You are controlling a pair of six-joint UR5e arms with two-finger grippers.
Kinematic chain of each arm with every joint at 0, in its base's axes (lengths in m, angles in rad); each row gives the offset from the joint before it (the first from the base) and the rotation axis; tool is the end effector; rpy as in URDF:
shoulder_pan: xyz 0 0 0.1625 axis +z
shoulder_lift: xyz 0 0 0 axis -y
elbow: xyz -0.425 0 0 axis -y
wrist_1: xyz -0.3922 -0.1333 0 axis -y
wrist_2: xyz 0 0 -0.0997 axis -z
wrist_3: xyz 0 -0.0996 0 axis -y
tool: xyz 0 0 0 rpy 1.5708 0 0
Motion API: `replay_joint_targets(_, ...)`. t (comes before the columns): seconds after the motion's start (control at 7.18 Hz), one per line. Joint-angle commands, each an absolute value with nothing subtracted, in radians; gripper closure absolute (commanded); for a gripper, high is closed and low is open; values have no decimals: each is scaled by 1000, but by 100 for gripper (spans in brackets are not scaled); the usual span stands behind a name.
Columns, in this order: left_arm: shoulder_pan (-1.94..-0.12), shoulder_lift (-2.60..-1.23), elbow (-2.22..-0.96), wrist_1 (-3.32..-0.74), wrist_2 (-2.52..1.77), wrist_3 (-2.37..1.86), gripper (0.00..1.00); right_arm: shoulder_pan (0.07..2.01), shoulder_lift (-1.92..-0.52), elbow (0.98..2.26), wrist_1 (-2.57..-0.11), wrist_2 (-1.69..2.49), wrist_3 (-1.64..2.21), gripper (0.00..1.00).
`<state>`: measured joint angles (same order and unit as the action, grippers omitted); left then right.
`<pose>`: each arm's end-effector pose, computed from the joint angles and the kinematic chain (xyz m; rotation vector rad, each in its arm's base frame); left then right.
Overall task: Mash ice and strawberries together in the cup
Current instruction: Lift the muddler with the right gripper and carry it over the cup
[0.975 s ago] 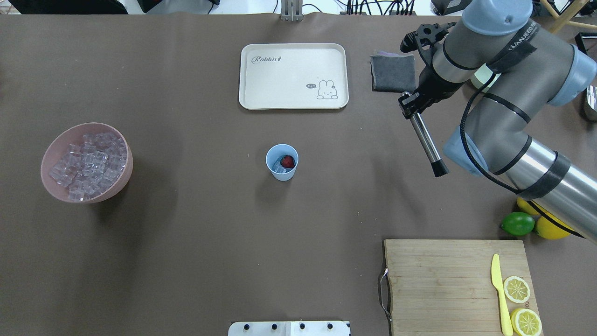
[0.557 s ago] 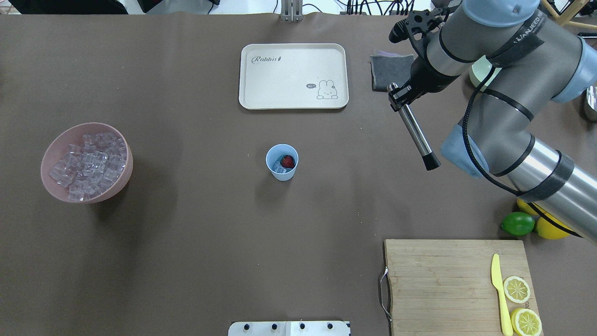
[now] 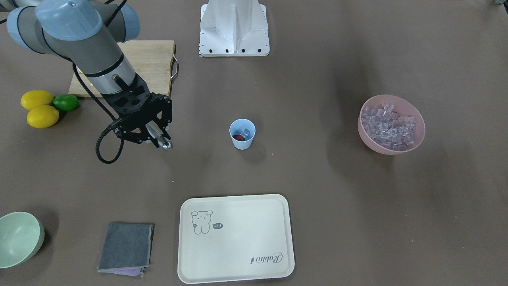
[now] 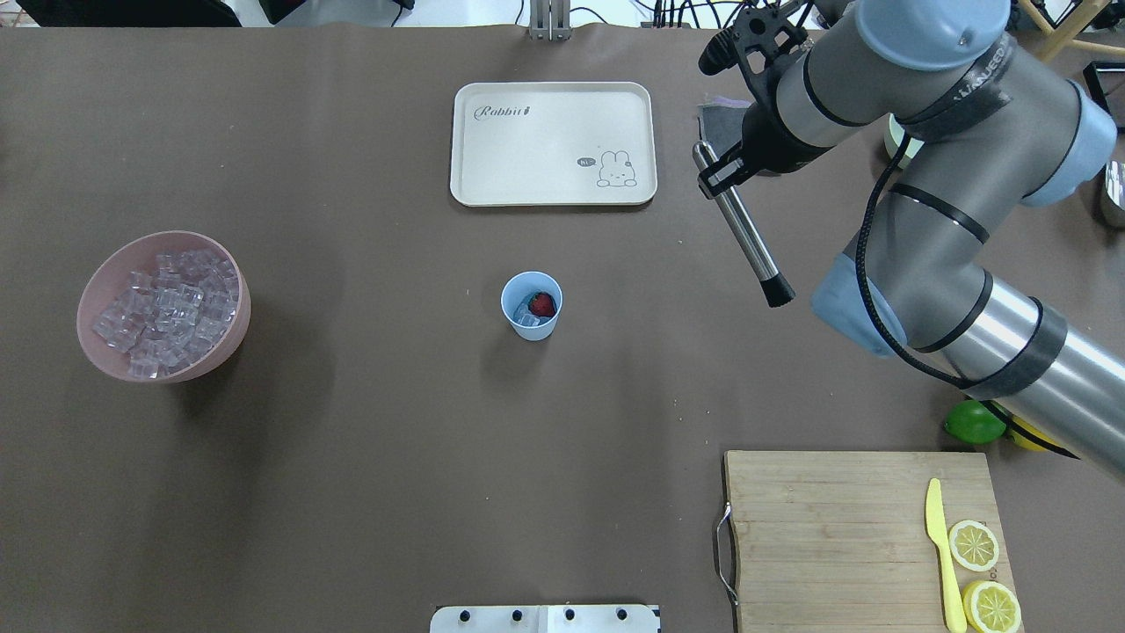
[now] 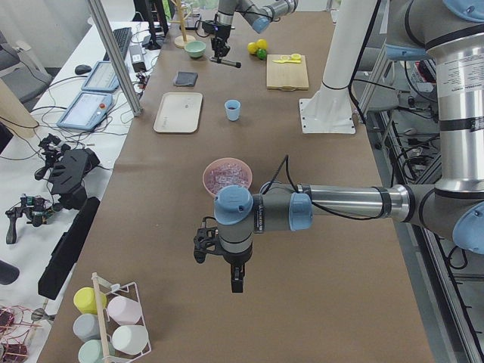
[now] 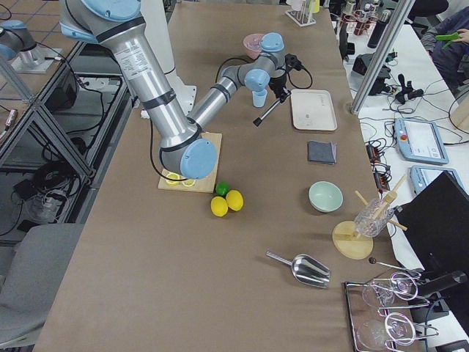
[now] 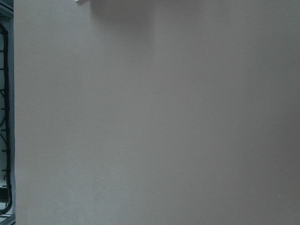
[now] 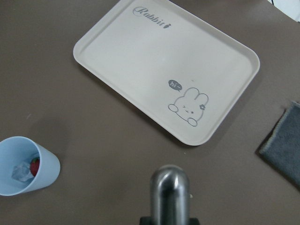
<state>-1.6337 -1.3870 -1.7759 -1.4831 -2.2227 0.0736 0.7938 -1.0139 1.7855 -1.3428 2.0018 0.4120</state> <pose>-0.0984 -0.4033 0.6576 -0.0194 0.6545 -0.0113 -0.3804 -0.5176 0.2149 0.6010 -0.8880 -0.5450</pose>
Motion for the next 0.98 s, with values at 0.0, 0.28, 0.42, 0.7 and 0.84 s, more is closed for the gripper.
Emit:
replay_joint_targets(0.0,-1634,-1387,-1770,-1485,-2223,74,2,743,-970,1779,-1241,1983,414,100)
replay_joint_targets(0.28,-1634,-1385,-1759,-1486,-2224,75,2,688,-896,1761,-1055,1884,414,100)
replay_joint_targets(0.42,-1634,-1385,-1759,-1486,-2224,77,2,652,-896,1761,-995,1834,419,100)
replay_joint_targets(0.7,-1637,-1384,-1761,-1486,-2224,77,2,563,-890,1759,-873,1665,428,100)
replay_joint_targets(0.84,-1638,-1384,-1761,-1486,-2224,77,2,533,-888,1752,-801,1596,425,100)
